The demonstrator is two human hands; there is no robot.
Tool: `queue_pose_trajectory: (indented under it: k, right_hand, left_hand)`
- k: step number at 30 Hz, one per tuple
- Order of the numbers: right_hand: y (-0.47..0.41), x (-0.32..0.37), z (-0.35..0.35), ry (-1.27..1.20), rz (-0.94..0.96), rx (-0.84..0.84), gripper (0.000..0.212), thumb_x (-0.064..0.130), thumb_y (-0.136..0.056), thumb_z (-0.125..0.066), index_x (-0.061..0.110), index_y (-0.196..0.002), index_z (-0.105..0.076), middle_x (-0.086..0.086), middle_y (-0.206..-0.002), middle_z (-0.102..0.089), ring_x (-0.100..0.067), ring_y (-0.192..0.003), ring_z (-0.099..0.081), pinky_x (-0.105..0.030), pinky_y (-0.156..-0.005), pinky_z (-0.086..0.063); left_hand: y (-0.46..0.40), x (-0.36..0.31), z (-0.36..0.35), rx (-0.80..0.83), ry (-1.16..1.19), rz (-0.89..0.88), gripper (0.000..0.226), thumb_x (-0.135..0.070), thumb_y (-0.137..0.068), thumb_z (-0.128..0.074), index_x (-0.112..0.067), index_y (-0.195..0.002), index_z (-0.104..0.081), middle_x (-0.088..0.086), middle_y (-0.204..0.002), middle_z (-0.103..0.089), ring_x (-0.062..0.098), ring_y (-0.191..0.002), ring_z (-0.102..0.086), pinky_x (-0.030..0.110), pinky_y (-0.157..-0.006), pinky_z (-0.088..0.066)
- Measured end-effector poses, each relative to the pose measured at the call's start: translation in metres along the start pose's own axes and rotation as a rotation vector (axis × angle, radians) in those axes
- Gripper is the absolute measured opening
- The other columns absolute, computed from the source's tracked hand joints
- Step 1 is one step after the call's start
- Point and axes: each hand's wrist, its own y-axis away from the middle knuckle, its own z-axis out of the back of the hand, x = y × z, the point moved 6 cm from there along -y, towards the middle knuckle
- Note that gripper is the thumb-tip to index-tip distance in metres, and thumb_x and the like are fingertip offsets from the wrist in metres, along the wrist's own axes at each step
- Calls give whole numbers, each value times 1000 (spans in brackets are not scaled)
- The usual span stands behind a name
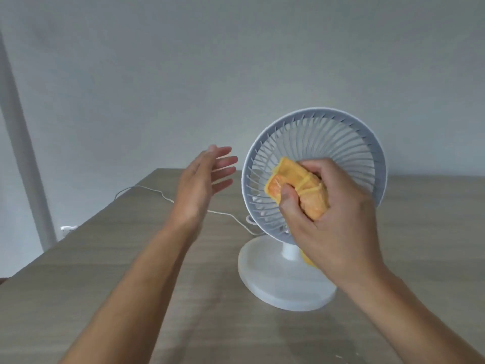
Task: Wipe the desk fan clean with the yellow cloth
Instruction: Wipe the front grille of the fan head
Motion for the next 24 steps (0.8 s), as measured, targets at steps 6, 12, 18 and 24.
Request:
queue_pose_trajectory:
  k: [6, 12, 18, 24]
  right_hand:
    - [-28, -8, -28, 55, -34, -106, 10, 21, -85, -70, 15, -93, -66, 2, -84, -64, -7, -72, -52, -12, -67, -36]
    - [-9, -21, -61, 105, 92, 37, 11, 18, -82, -72, 13, -91, -73, -4, -95, -57, -10, -80, -52, -18, -74, -43]
    - [8, -22, -67, 164, 216, 7, 17, 15, -83, -73, 11, -100, -76, -7, -94, -58, -23, -86, -58, -28, -80, -47]
    - [8, -18, -54, 103, 229, -162, 14, 13, -87, -70, 3, -95, -74, -13, -93, -64, -21, -86, -64, -20, -86, -49]
  left_hand:
    - [-4, -4, -12, 161, -63, -19, 34, -38, -93, -56, -28, -126, -62, 3, -124, -67, 22, -115, -64, 39, -98, -52]
    - [-2, 13, -15, 322, -36, 64, 30, -33, -100, -47, -33, -127, -60, 1, -107, -73, 23, -99, -70, 49, -102, -49]
    - [-3, 19, -12, 408, 21, 88, 32, -26, -99, -49, -29, -130, -60, 2, -108, -73, 16, -95, -69, 38, -88, -55]
    - [-4, 20, -13, 438, 52, 101, 33, -26, -100, -47, -29, -129, -62, 3, -109, -70, 21, -101, -69, 39, -88, -56]
